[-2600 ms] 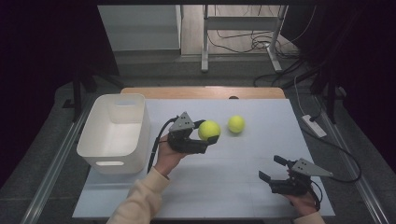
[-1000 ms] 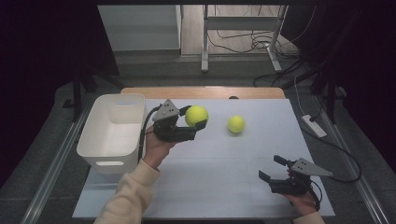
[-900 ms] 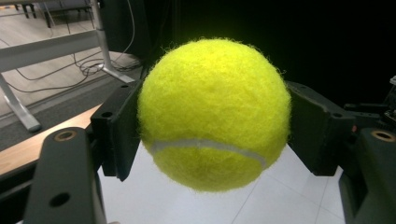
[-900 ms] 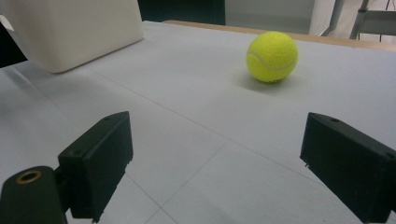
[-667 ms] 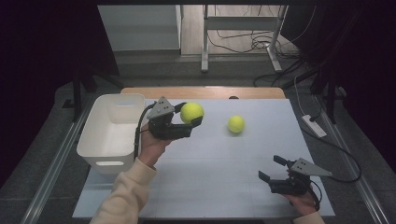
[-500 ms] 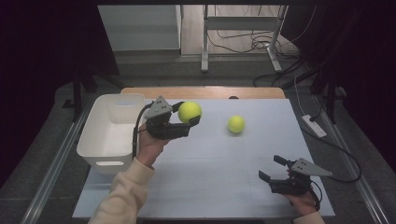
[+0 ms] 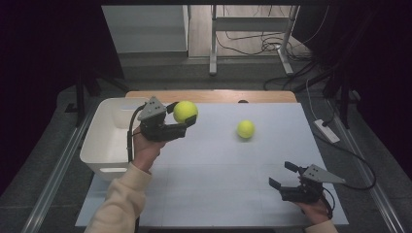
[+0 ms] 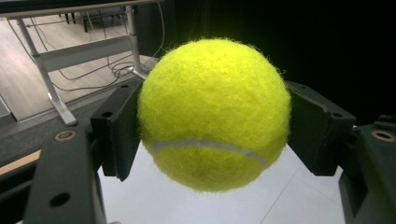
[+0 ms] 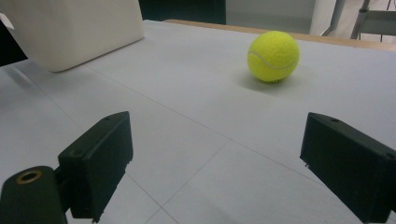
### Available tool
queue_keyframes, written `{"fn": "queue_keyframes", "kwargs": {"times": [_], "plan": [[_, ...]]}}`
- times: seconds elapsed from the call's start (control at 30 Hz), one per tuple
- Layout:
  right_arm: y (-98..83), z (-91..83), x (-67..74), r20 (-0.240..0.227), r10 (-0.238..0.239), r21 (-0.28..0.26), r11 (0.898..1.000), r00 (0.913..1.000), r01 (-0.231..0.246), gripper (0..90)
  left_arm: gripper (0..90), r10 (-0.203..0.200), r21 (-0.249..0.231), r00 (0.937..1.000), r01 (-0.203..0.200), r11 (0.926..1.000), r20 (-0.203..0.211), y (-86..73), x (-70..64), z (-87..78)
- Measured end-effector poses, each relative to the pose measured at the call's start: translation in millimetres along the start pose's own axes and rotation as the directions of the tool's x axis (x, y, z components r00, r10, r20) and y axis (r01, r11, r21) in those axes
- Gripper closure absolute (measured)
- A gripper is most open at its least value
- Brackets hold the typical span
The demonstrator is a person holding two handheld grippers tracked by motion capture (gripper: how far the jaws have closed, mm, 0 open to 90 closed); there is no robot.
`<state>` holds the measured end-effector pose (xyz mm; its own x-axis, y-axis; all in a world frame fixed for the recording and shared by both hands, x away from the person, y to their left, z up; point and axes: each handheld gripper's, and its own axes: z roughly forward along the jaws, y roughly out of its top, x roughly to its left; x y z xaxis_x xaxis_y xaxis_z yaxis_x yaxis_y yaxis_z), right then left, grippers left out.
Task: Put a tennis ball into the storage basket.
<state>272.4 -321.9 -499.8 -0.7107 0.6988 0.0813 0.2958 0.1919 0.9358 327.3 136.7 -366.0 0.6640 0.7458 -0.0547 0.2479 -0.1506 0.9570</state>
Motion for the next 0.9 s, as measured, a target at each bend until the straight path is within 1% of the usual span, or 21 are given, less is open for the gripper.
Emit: {"fn": "queue_keyframes", "kwargs": {"times": [0.13,0.17,0.33,0.57,0.67,0.73,0.9], "plan": [[0.0,0.0,0.2,0.0,-0.001,0.001,1.0,1.0,0.001,9.6,27.0,-0.008,-0.005,0.9999,0.008,1.0,-0.012,-1.3,4.1,-2.5],[0.0,-0.2,0.0,0.0,-0.001,0.001,1.0,1.0,0.001,9.6,27.0,-0.01,-0.003,0.9997,0.01,0.9999,-0.022,-2.0,6.7,-3.8],[0.0,-0.2,-0.1,0.0,-0.001,0.0,1.0,1.0,0.001,9.6,27.0,-0.021,-0.002,0.9989,0.021,0.9998,-0.043,-3.5,14.1,-7.6],[0.2,-0.3,-0.1,0.001,-0.002,-0.002,1.0,1.0,0.002,9.6,27.0,-0.03,-0.001,0.9971,0.03,0.9996,-0.07,-4.9,20.9,-12.5],[0.2,-0.1,0.0,0.0,-0.002,-0.002,1.0,1.0,0.002,9.6,27.0,-0.039,0.001,0.9965,0.039,0.9992,-0.074,-5.6,24.5,-14.6],[0.3,-0.1,0.0,-0.001,-0.002,-0.003,1.0,1.0,0.002,9.6,27.0,-0.054,-0.003,0.9959,0.054,0.9985,-0.073,-6.2,27.2,-16.2],[0.4,-0.2,-0.1,0.0,-0.001,-0.005,1.0,1.0,0.001,9.5,27.0,-0.064,-0.005,0.994,0.064,0.9979,-0.089,-6.8,31.9,-20.6]]}}
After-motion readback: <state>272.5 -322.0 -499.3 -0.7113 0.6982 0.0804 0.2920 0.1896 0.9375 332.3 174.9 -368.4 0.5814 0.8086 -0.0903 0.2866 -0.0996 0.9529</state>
